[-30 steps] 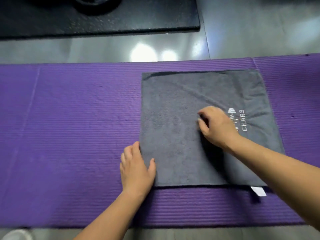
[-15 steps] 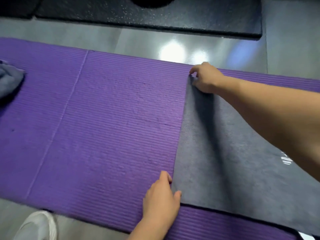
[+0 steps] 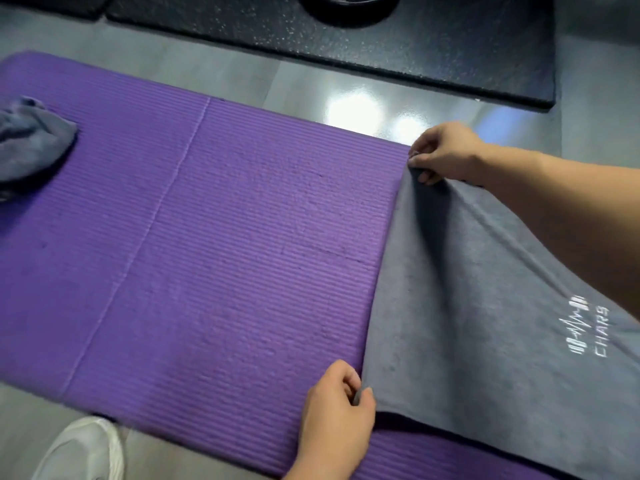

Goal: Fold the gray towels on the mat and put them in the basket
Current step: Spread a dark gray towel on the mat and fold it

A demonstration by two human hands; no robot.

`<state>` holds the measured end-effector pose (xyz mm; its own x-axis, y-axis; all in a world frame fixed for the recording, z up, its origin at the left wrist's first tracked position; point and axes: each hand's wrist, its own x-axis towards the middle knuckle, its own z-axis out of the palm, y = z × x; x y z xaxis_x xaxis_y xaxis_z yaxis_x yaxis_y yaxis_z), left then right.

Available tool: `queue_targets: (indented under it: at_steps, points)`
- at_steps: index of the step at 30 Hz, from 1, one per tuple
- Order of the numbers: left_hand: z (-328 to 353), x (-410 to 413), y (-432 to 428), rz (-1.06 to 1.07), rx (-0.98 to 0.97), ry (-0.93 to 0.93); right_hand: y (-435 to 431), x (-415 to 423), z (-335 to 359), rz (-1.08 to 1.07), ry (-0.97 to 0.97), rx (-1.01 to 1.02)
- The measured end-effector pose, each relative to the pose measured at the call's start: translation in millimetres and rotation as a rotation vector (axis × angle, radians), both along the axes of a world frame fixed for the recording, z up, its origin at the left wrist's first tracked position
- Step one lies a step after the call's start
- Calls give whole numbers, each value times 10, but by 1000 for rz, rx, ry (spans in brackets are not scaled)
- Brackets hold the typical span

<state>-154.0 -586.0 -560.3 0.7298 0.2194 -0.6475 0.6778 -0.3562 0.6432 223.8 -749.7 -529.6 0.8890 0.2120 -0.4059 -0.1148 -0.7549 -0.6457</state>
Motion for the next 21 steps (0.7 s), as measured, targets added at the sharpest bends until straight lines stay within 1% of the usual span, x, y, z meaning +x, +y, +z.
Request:
queue_targets:
  at_steps: [2, 5, 7, 9, 11, 13, 16, 18, 21]
  points:
    - [-34, 41, 103, 113, -122, -16, 143, 78, 48, -4, -25, 5]
    - [-76, 150, 381, 273, -217, -14, 524, 148, 134, 44, -57, 26]
    - [-100, 187, 591, 369, -235, -29, 798, 187, 172, 50, -92, 78]
    - [-89, 190, 736, 441, -237, -85, 1018, 212, 196, 43, -134, 127]
    - [-33, 198, 793, 472, -221, -148, 1131, 201, 230, 37, -176, 137]
    - [85, 236, 755, 434, -215, -225, 1117, 156, 273, 25, -192, 153]
    - [301, 316, 568, 302, -245, -314, 873, 93, 339, -51, -197, 200]
    - [431, 355, 394, 212, -268, -354, 600, 59, 400, -138, -174, 277]
    - [570, 395, 47, 75, -285, -378, 76, -17, 546, -247, -83, 417]
